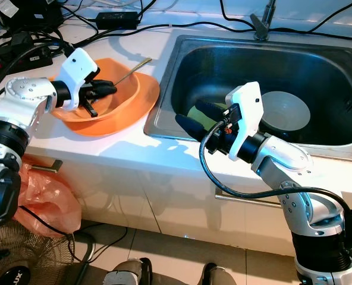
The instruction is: Kitchen organization
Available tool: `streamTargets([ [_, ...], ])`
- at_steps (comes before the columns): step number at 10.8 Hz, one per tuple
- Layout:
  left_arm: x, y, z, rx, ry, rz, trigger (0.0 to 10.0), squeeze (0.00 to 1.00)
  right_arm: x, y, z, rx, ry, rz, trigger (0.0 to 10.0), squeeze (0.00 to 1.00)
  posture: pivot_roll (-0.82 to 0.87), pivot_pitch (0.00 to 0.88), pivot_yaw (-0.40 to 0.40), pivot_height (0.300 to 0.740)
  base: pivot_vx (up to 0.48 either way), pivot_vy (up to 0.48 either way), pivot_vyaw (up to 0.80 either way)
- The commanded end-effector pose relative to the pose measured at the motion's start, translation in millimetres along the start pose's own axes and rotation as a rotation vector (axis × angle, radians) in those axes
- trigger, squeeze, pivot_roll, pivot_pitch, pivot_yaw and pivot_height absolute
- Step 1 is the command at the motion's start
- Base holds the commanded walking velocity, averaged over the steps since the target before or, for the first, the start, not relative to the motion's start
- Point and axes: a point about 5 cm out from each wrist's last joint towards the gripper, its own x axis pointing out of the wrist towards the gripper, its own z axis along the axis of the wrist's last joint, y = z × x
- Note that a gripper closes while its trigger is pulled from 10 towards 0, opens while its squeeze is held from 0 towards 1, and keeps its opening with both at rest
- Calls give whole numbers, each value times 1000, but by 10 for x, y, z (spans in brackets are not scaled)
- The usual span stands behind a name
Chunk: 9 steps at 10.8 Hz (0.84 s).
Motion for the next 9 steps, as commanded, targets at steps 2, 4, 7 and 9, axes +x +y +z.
streamTargets([
  [2, -16, 5, -51, 6, 43, -13, 0, 0, -20, -3, 38, -21, -7, -6, 10000, 0, 71, 141, 76, 740, 0, 0, 0],
  [4, -20, 16, -33, 14, 42, -13, 0, 0, -12, -11, 39, -22, -9, -10, 10000, 0, 70, 140, 78, 740, 0, 0, 0],
  [7, -18, 21, -14, 13, 31, -11, 0, 0, -8, -16, 42, -20, -12, -14, 10000, 0, 70, 141, 77, 740, 0, 0, 0],
  [9, -23, 71, 91, 17, -33, 39, 0, 0, -12, -30, 37, -19, -12, -20, 10000, 0, 72, 140, 76, 740, 0, 0, 0],
])
